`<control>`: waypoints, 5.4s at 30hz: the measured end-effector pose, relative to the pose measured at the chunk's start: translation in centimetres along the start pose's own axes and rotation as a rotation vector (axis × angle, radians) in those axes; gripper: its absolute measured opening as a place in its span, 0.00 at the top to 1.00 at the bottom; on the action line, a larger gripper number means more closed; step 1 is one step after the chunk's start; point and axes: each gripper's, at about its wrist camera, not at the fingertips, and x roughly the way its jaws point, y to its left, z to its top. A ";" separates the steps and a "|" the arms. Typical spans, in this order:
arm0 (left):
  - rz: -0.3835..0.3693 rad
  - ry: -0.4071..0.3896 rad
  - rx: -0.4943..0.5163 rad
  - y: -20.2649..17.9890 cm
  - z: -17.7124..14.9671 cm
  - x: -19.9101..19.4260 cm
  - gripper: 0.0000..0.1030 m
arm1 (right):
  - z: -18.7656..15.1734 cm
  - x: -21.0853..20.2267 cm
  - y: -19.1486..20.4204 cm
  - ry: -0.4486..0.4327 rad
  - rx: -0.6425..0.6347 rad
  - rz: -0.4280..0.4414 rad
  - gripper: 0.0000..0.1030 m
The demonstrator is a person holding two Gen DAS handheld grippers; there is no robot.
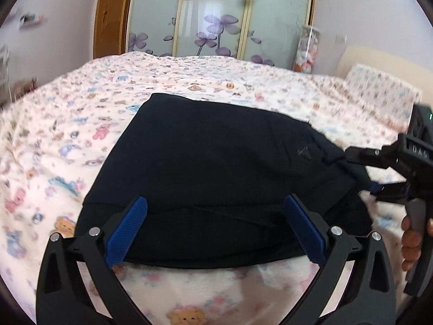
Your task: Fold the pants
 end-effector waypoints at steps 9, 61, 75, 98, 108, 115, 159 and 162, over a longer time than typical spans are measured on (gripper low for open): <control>0.063 0.005 0.052 -0.7 -0.4 0.5 0.02 | 0.0 1.5 -1.2 -0.003 0.021 -0.030 0.34; 0.131 0.141 0.061 0.4 1.5 5.3 0.02 | 1.0 2.2 -0.6 0.038 0.048 0.105 0.43; 0.078 0.131 0.004 1.6 1.3 5.0 0.02 | 3.1 0.0 -3.3 -0.034 0.124 -0.023 0.16; 0.080 0.132 -0.001 1.6 1.2 5.0 0.02 | 2.8 3.2 -5.2 0.109 0.136 0.185 0.60; 0.066 0.132 -0.051 2.4 1.4 5.0 0.02 | 3.3 1.4 1.2 -0.007 -0.078 0.152 0.65; -0.001 0.101 -0.072 3.1 1.7 4.0 0.02 | 3.1 2.9 -1.7 0.052 0.023 0.071 0.66; -0.164 0.336 -0.164 9.4 10.0 10.0 0.74 | 1.5 2.1 -2.3 0.023 0.109 0.125 0.64; -0.063 0.283 -0.023 6.7 10.3 8.2 0.77 | 1.7 1.4 -1.9 -0.012 0.114 0.150 0.67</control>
